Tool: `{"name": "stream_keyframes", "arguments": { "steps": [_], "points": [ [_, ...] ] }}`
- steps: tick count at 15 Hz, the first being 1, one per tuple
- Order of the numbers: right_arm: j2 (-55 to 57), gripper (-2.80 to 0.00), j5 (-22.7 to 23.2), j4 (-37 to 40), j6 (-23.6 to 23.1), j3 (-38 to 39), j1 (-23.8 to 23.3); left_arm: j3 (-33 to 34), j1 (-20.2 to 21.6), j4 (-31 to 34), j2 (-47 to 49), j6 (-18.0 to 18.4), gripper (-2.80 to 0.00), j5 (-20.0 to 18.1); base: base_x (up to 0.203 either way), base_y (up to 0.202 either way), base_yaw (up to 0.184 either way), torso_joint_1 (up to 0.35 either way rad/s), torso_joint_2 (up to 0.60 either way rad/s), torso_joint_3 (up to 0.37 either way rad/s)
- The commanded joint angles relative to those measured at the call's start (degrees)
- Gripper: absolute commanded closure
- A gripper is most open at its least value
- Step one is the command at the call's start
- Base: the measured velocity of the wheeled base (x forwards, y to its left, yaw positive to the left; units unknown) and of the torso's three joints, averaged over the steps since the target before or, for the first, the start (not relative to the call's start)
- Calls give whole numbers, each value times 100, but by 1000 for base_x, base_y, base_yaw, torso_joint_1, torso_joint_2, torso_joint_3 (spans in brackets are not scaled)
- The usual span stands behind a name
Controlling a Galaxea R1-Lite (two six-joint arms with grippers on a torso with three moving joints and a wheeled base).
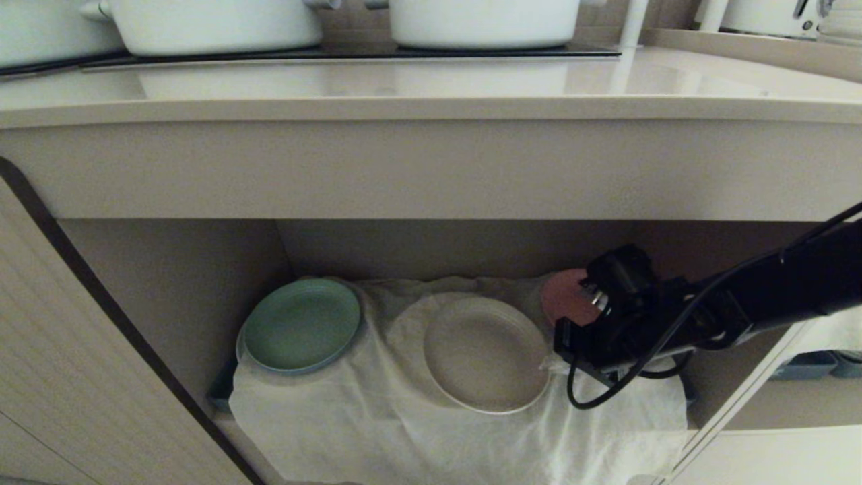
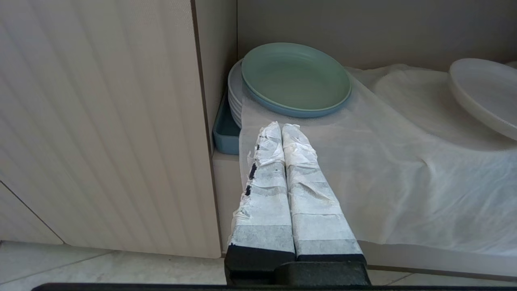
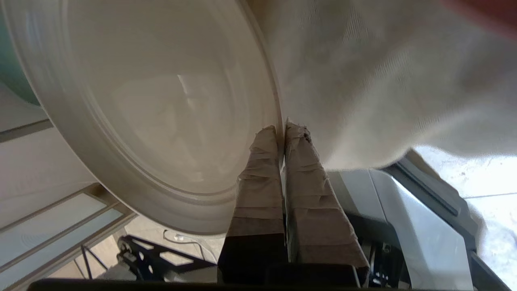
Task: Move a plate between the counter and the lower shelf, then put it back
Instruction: Put the plate in the cupboard
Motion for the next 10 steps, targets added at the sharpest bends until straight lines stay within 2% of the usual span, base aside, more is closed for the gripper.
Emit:
{"name": "stream_keyframes", "arguments": {
  "steps": [1,2,5,10],
  "points": [
    [228,0,-10,0,29,-194,47,0,4,-5,-1,0,0,3,0,0,0,0,0,0],
    [289,0,-13,0,78,-274,82,0,4,-5,-1,-5,0,3,0,0,0,0,0,0],
    [433,0,-22,12,625,-660,213,0,4,-5,-1,-7,0,3,0,0,0,0,0,0],
    [554,0,-31,100,658,-881,331,0,4,-5,-1,-4,0,3,0,0,0,0,0,0]
  ]
}}
